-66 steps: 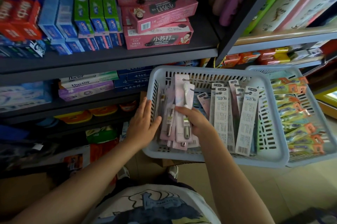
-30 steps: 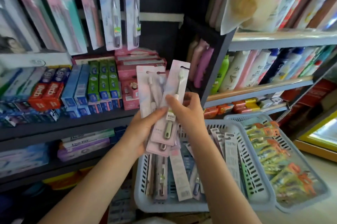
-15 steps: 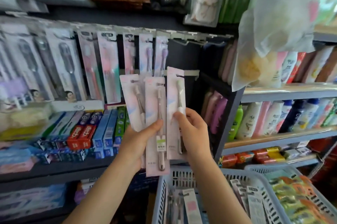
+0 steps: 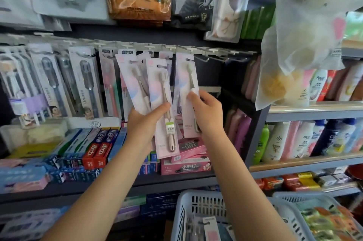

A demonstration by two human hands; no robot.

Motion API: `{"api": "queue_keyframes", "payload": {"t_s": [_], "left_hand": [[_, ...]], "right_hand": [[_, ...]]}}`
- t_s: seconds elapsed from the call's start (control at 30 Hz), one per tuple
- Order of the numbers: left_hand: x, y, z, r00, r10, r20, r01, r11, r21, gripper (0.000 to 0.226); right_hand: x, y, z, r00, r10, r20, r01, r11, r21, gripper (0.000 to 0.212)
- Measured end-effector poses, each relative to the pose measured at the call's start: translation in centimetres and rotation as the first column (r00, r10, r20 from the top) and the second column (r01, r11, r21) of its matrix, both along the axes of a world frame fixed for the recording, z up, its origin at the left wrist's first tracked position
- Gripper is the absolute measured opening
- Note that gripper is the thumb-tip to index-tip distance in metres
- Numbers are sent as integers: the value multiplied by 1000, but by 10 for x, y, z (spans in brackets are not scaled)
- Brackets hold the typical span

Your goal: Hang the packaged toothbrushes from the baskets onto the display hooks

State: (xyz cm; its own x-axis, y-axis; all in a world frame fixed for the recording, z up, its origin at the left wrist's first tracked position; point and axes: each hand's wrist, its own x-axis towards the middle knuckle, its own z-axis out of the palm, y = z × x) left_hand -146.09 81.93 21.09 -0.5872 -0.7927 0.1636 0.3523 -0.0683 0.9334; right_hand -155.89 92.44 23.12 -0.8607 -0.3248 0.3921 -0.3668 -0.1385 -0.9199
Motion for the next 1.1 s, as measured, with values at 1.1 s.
{"api": "queue_keyframes", "payload": {"t_s": [1.1], "left_hand": [[-23, -14, -23, 996, 47, 77, -47, 999, 0, 47]], "right_hand": [[-28, -24, -51, 988, -154, 27, 154, 988, 22, 23]]}}
